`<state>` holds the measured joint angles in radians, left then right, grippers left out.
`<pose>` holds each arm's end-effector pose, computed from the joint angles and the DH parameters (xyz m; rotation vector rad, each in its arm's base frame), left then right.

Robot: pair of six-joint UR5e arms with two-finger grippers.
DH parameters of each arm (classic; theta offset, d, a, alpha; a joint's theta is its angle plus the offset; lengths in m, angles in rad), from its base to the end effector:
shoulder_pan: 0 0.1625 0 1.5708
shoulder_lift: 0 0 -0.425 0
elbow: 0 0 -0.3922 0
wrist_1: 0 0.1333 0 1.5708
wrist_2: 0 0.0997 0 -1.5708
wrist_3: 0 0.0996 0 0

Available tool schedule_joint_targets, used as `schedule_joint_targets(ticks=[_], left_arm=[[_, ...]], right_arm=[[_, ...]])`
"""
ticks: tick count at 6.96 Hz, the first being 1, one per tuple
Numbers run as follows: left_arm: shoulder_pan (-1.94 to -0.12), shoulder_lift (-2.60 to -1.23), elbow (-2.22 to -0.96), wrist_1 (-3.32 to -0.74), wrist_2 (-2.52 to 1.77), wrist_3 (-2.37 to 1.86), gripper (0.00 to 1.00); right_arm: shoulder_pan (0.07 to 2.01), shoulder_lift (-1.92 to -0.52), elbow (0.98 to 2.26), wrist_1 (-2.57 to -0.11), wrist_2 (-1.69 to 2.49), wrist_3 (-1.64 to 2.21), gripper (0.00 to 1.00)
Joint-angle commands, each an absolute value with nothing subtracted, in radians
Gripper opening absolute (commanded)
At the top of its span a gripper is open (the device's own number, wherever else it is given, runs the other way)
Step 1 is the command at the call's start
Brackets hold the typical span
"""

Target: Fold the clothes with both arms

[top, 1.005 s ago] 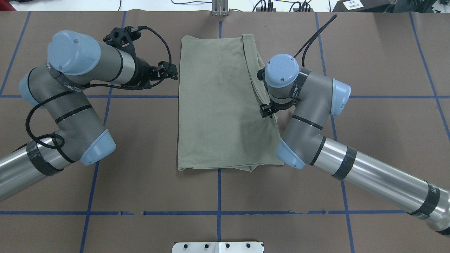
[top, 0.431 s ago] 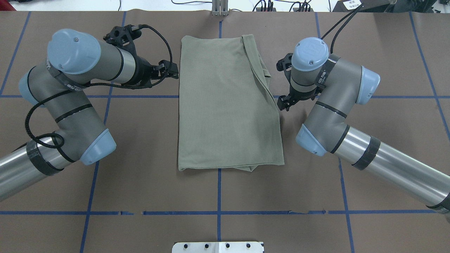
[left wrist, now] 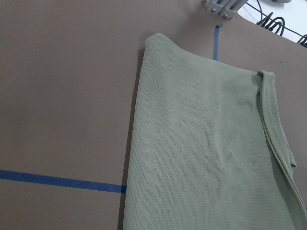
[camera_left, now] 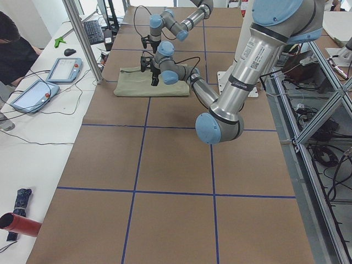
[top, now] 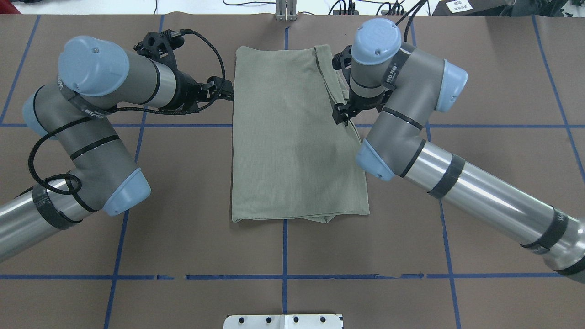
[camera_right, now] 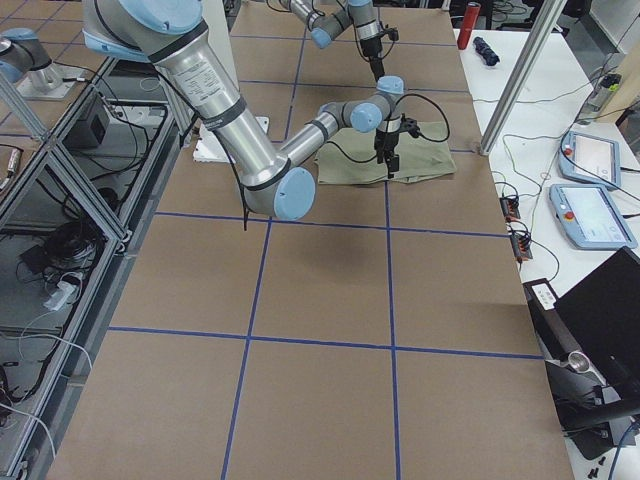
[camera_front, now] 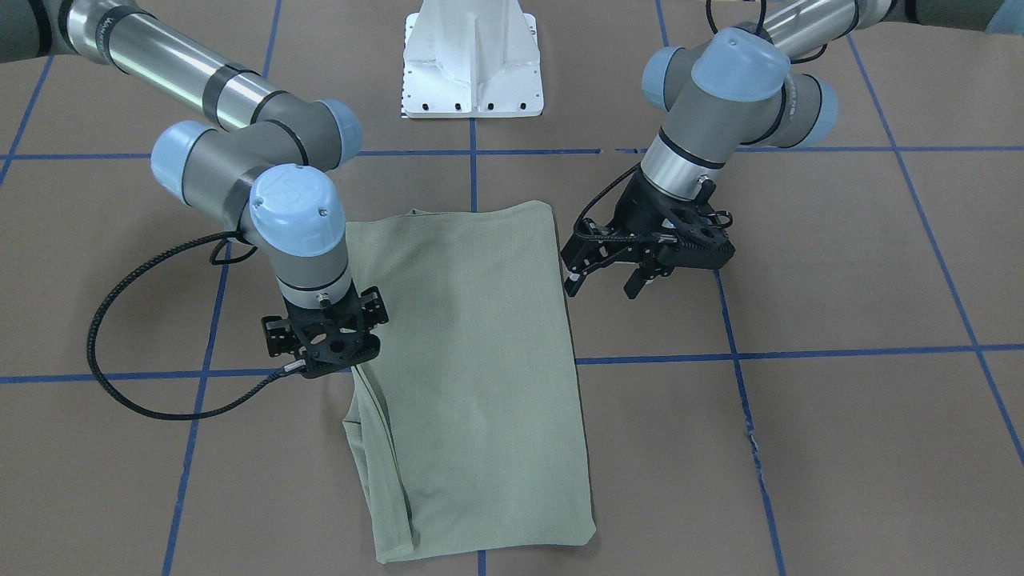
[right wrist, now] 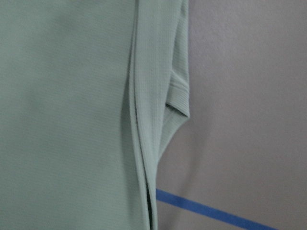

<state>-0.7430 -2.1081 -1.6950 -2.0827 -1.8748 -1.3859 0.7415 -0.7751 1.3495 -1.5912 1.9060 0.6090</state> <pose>0.4110 -0.5181 0.2315 0.2819 1.1646 -0.3118 -0.4978 -0.5923 0.2744 0.1985 -0.6094 -0.3056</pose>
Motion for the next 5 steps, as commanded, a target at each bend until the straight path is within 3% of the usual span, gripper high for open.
schedule_joint_targets(ticks=[1, 5], left_arm=[[-0.742, -2.108, -1.703, -2.083, -1.871, -1.385, 1.00], [-0.742, -2.109, -1.700, -2.086, -1.868, -1.384, 1.00]], right_arm=[[0.744, -0.689, 1.148, -1.454, 1.898, 0.611, 1.00], [0.749, -0.657, 1.046, -1.410, 1.876, 0.604, 1.00]])
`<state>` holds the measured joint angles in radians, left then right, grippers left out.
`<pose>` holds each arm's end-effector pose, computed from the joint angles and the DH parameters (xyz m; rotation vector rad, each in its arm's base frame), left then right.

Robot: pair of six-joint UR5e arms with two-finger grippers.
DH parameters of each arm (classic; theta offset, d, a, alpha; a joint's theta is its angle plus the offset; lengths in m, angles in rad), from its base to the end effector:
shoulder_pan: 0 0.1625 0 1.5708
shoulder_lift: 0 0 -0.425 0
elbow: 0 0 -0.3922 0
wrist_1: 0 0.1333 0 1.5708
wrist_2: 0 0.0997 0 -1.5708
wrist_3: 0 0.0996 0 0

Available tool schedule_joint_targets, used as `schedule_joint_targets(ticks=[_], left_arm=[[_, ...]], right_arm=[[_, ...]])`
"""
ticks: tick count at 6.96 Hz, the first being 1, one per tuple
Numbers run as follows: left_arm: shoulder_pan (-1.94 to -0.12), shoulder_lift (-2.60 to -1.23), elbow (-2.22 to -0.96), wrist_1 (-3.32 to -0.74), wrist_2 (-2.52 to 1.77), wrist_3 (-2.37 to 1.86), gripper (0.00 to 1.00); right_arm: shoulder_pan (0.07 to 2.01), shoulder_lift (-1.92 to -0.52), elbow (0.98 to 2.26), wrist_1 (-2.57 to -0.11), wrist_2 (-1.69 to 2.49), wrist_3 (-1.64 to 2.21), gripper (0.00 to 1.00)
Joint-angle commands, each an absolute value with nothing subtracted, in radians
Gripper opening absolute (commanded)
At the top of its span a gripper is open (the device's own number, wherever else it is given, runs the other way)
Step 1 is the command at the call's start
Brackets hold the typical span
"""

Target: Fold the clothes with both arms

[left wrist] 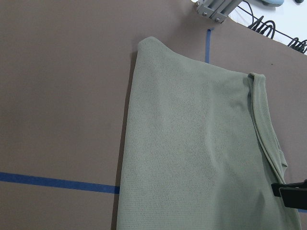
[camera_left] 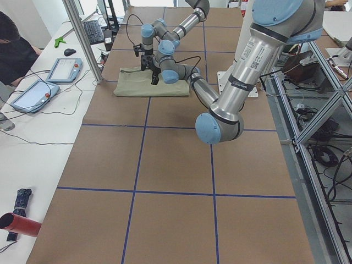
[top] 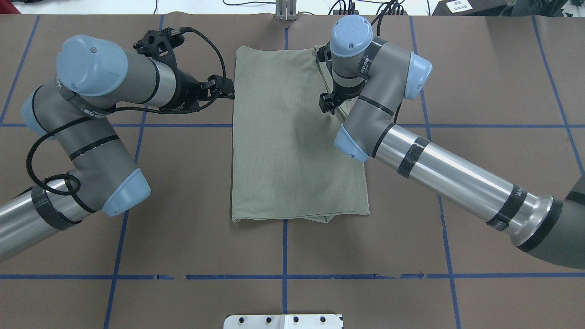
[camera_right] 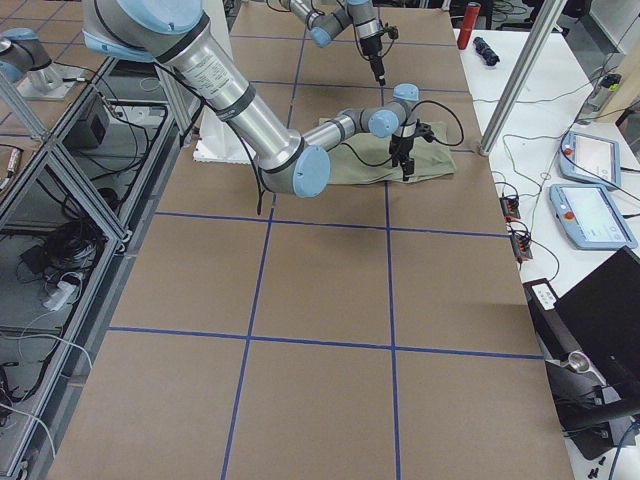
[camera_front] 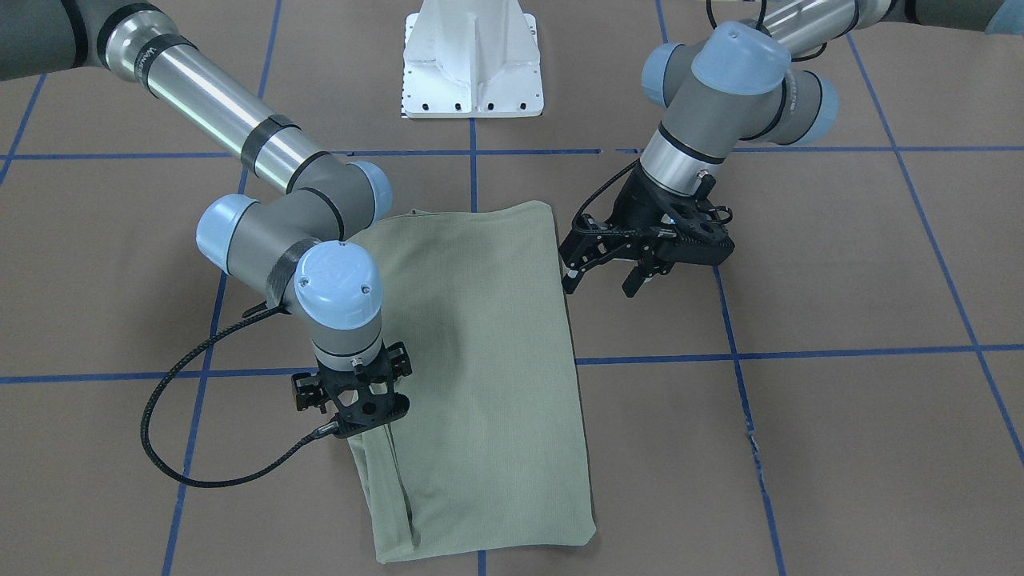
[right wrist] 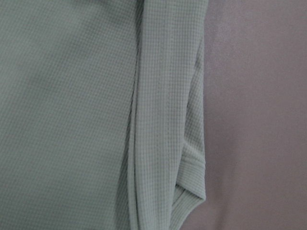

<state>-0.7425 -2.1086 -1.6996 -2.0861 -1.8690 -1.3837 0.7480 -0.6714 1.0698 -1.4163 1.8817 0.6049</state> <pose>0.4099 -0.5174 0.2288 0.2919 1.1697 -0.3107 -0.5377 -0.6392 0.3031 0.2169 -0.5901 -0.2966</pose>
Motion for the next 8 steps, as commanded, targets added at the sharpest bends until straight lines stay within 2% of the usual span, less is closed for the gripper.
schedule_joint_targets(ticks=[1, 8], left_arm=[[-0.742, -2.109, -1.701, -2.086, -1.870, -1.382, 1.00], [-0.742, -2.123, -1.706, -2.085, -1.871, -1.381, 1.00]], right_arm=[[0.749, -0.638, 1.022, -1.408, 1.876, 0.604, 1.00], [0.767, -0.647, 0.997, -1.408, 1.876, 0.589, 1.00]])
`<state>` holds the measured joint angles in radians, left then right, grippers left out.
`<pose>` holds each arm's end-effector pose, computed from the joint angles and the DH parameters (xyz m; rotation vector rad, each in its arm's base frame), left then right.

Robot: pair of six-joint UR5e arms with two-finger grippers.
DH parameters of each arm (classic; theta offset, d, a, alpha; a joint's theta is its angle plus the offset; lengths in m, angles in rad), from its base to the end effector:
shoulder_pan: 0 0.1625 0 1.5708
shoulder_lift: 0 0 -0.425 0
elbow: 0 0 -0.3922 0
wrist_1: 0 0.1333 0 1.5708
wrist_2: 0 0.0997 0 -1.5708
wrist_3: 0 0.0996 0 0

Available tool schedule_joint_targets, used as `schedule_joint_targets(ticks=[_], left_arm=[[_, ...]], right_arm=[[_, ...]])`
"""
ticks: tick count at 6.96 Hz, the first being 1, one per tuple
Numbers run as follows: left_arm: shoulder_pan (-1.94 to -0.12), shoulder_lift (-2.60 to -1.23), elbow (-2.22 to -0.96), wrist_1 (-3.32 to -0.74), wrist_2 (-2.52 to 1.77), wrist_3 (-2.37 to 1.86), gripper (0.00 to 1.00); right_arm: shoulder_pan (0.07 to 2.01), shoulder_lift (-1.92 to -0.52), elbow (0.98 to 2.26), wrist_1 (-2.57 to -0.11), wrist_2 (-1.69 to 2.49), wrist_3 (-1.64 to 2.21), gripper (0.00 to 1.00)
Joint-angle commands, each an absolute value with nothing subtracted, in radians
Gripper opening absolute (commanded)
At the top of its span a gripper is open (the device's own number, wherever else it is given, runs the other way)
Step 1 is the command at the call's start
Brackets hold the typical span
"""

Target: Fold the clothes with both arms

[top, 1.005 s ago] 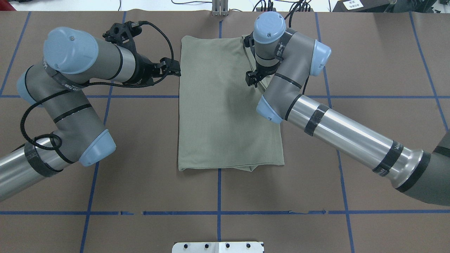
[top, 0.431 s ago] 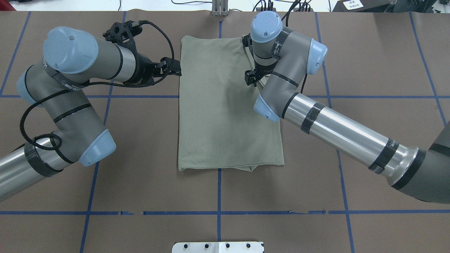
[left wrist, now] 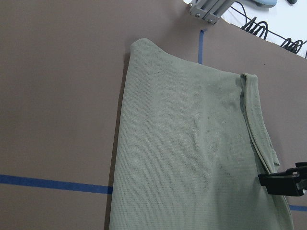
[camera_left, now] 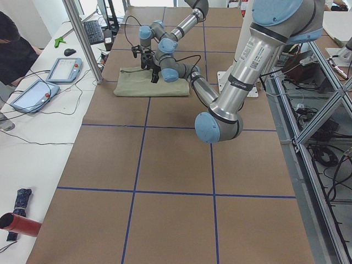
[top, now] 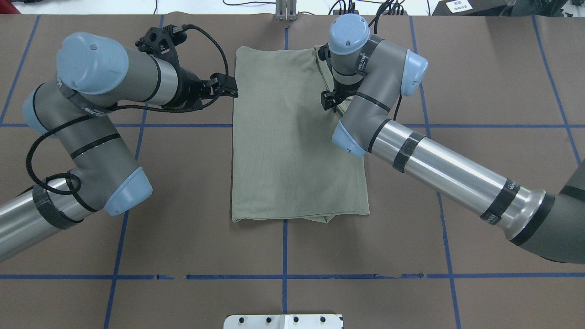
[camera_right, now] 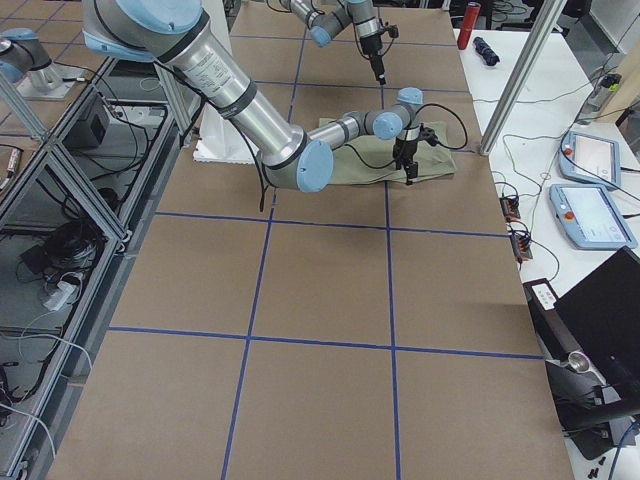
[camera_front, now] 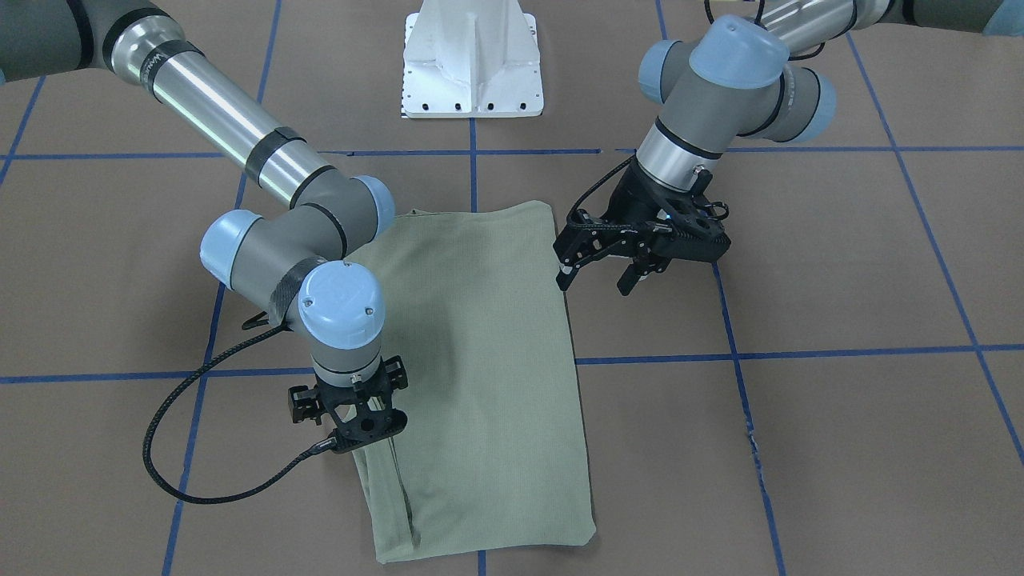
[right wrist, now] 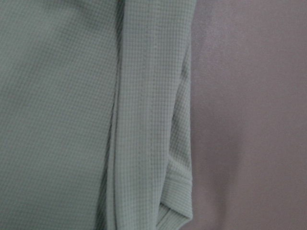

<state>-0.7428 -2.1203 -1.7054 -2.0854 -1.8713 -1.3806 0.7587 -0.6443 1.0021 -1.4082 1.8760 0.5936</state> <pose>0.4091 -0.5166 0.2188 0.3004 1.1841 -0.3025 -0.5391 -0.6535 0.3133 0.2018 -0.5632 -0.2914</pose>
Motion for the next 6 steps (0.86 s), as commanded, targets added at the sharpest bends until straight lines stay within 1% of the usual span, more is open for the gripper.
schedule_joint_targets(ticks=[1, 4, 6], left_arm=[[-0.744, -2.123, -1.706, -2.086, -1.873, -1.381, 1.00], [-0.744, -2.123, -1.706, -2.086, -1.873, -1.381, 1.00], [-0.744, -2.128, -1.706, -2.085, -1.873, -1.381, 1.00]], right_arm=[[0.772, -0.647, 0.991, -1.410, 1.876, 0.588, 1.00], [0.784, -0.640, 0.971, -1.410, 1.876, 0.571, 1.00], [0.795, -0.612, 0.933, -1.408, 1.876, 0.563, 1.00]])
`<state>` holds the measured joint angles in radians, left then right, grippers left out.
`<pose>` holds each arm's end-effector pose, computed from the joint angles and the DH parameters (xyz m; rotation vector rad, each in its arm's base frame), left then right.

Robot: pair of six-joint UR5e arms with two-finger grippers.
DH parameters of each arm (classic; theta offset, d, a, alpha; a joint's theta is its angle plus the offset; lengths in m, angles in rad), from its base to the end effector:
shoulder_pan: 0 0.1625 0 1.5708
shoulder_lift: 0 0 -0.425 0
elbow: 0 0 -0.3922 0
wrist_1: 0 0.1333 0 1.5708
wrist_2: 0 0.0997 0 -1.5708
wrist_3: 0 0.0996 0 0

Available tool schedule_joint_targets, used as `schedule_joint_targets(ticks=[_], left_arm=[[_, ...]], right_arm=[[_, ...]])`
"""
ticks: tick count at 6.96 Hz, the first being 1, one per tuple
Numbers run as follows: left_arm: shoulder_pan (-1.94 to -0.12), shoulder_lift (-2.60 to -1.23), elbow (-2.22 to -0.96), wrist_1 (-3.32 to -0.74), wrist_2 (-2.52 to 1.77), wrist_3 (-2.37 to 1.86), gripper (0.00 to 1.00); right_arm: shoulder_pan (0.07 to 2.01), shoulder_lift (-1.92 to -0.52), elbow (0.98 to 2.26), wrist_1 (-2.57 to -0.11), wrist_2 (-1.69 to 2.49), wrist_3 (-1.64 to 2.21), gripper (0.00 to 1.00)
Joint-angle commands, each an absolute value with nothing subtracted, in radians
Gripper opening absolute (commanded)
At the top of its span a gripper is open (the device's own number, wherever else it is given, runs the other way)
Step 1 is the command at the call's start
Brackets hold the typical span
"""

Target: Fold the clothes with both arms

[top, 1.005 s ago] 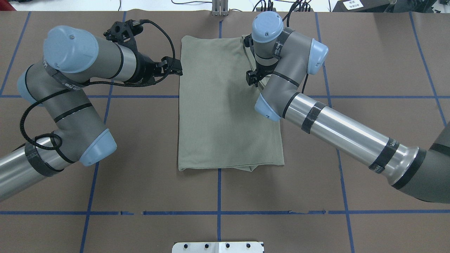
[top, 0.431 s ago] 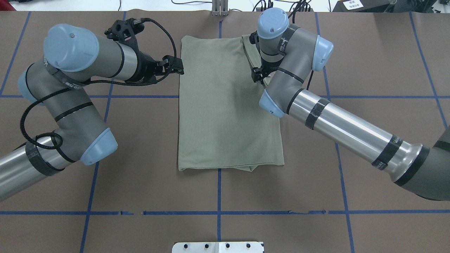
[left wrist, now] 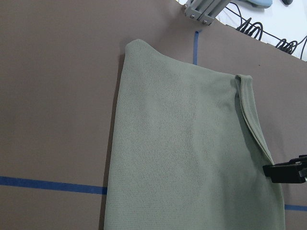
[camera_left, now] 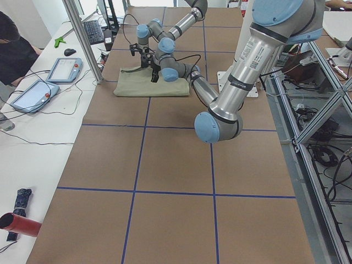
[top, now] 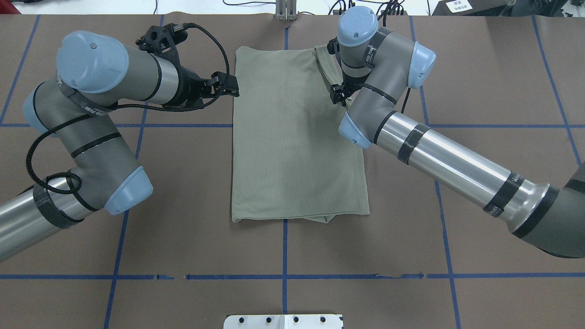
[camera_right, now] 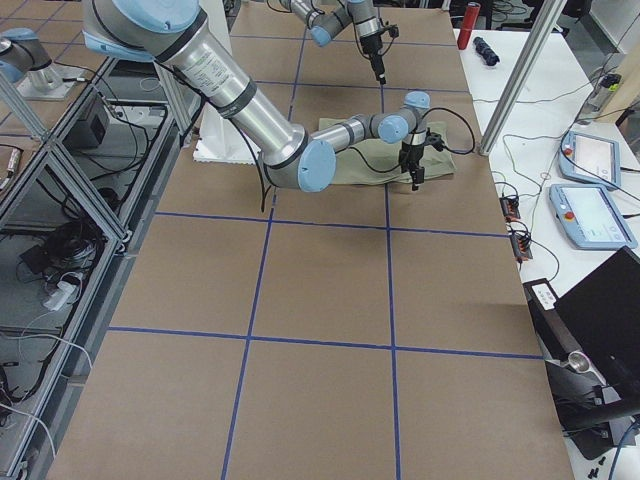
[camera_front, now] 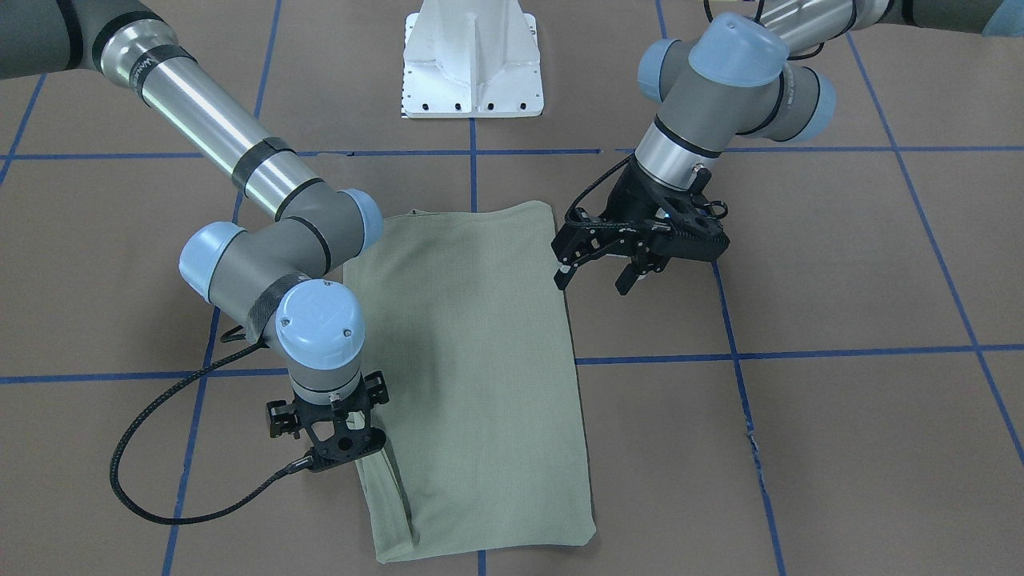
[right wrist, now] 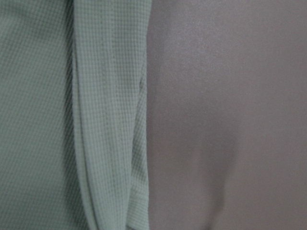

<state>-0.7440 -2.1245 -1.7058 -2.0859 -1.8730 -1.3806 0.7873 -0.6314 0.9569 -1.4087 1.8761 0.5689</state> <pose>0.4086 -0.5170 0.2158 0.3023 1.1888 -0.3012 -0.5247 -0.6732 0.3252 0.1907 -0.5379 -0.2832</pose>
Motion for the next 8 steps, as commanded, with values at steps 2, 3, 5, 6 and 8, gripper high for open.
schedule_joint_targets(ticks=[2, 3, 5, 6, 8], left_arm=[[-0.744, -2.129, -1.706, -2.085, -1.873, -1.381, 1.00], [-0.744, -2.129, -1.706, -2.086, -1.873, -1.381, 1.00], [-0.752, -2.129, -1.709, -2.085, -1.875, -1.379, 1.00], [-0.753, -2.128, -1.713, -2.082, -1.873, -1.379, 1.00], [-0.758, -2.128, -1.720, -2.079, -1.875, -1.379, 1.00]], right_arm=[[0.802, -0.580, 0.890, -1.407, 1.878, 0.563, 1.00], [0.804, -0.571, 0.875, -1.401, 1.878, 0.563, 1.00], [0.810, -0.537, 0.787, -1.333, 1.876, 0.563, 1.00], [0.814, -0.514, 0.767, -1.332, 1.876, 0.563, 1.00], [0.821, -0.474, 0.688, -1.281, 1.876, 0.564, 1.00]])
